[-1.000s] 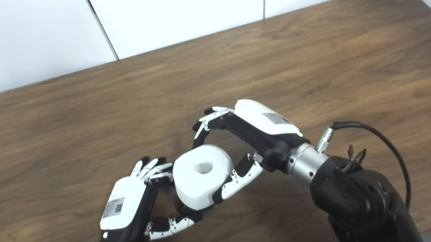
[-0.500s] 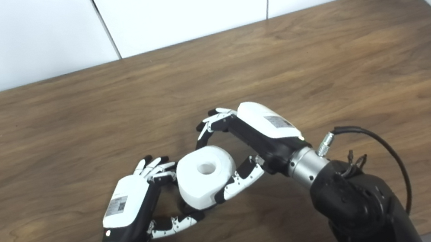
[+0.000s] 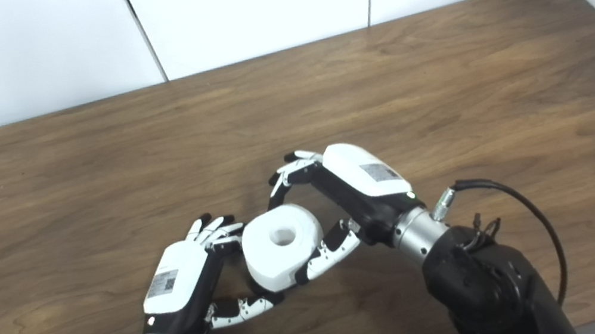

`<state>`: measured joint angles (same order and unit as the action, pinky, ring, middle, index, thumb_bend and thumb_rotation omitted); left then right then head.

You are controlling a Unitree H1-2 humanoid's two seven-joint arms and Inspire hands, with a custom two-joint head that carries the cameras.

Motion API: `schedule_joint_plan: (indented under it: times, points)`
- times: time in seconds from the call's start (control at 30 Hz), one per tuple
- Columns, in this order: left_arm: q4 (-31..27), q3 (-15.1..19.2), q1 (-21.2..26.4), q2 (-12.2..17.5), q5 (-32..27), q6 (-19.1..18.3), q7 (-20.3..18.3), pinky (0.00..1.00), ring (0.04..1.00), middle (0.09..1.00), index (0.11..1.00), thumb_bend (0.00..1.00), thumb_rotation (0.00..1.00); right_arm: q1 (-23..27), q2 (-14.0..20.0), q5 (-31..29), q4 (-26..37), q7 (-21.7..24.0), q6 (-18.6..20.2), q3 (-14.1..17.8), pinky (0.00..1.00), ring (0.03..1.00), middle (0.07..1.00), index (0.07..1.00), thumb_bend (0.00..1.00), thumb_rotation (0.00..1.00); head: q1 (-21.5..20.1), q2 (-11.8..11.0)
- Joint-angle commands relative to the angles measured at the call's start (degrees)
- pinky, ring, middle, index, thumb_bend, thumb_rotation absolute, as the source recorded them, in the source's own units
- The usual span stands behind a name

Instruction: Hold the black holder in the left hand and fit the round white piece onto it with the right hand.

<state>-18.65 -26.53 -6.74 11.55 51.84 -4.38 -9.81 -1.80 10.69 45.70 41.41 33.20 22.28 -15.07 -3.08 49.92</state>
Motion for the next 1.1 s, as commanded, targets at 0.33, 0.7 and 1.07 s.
schedule_joint_plan:
  times: [0.33, 0.7, 1.07]
  points:
    - [1.2, -1.7, 0.0, -0.4, 1.6, -1.9, -3.9, 1.0, 0.911, 0.801, 0.486, 0.52, 0.05, -0.1, 0.2, -1.0, -0.8, -3.1, -4.4, -0.6, 0.76, 0.91, 0.786, 0.482, 0.52, 0.13, 0.3, 0.2]
    - [1.5, -1.9, 0.0, -0.4, 2.0, -2.1, -3.3, 0.99, 0.907, 0.799, 0.486, 0.52, 0.05, 0.0, 0.7, -1.0, -1.2, -3.5, -4.4, -1.3, 0.76, 0.911, 0.783, 0.481, 0.52, 0.13, 0.3, 0.3]
    - [1.0, -2.1, 0.1, -0.2, 1.9, -2.5, -3.7, 1.0, 0.913, 0.803, 0.487, 0.52, 0.05, 0.9, 2.3, 1.6, -0.3, 0.8, -2.4, -2.1, 0.9, 0.936, 0.801, 0.488, 0.52, 0.15, 0.3, 0.5]
